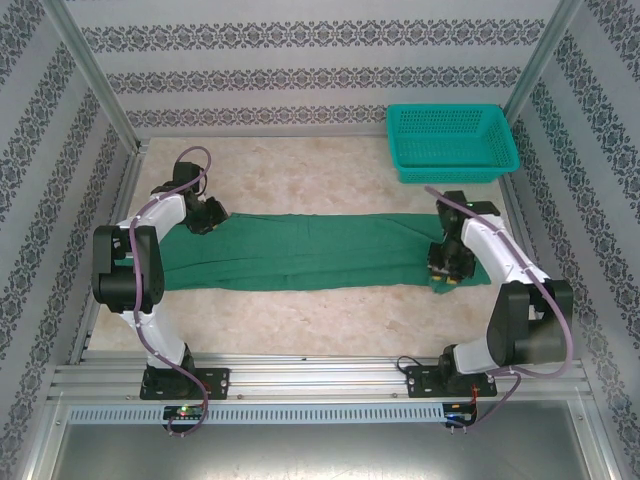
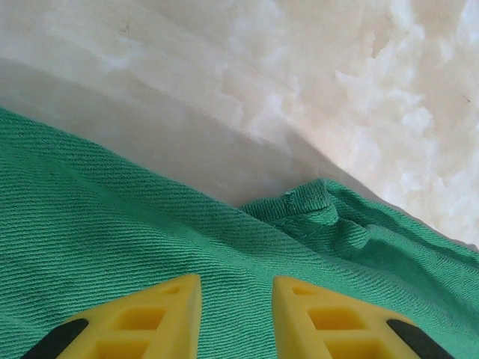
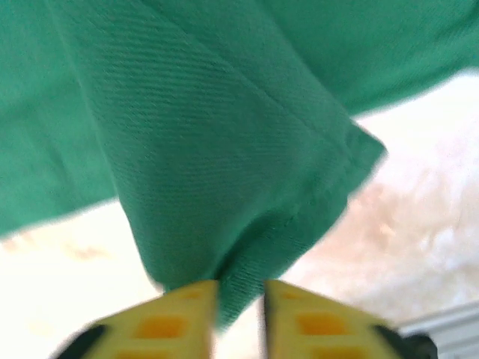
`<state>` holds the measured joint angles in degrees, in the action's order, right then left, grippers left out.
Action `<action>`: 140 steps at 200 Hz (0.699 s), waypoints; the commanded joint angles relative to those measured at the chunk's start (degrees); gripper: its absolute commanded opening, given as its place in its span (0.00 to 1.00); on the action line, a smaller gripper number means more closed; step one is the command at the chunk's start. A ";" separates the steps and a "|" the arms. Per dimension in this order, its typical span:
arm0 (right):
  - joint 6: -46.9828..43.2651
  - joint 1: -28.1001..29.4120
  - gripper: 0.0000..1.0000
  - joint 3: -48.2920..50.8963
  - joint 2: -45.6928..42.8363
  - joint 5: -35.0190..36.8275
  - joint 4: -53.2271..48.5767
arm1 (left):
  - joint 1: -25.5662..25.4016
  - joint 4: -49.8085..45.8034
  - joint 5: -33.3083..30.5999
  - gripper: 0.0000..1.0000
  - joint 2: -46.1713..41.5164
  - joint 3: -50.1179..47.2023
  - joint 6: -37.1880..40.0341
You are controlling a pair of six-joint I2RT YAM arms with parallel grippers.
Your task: Roll up the long pants
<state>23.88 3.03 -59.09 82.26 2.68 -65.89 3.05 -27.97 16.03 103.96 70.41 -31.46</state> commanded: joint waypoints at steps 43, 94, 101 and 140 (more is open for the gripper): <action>-1.20 -14.61 0.73 -8.21 0.14 2.20 -2.31 | -0.47 -0.51 0.91 0.31 1.47 2.44 0.77; 0.58 -18.35 0.48 1.16 7.14 -4.15 10.66 | -0.39 0.01 2.07 0.30 3.35 2.41 0.79; 0.88 -18.12 0.47 1.58 7.84 -5.32 11.47 | -0.46 0.10 2.20 0.30 3.50 2.38 0.79; 0.50 -15.77 0.45 2.74 9.78 -7.59 12.25 | -0.49 0.30 2.19 0.30 4.14 2.37 0.70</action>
<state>24.08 -14.31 -57.19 91.35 -2.28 -55.46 3.05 -27.90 17.61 106.52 71.77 -31.46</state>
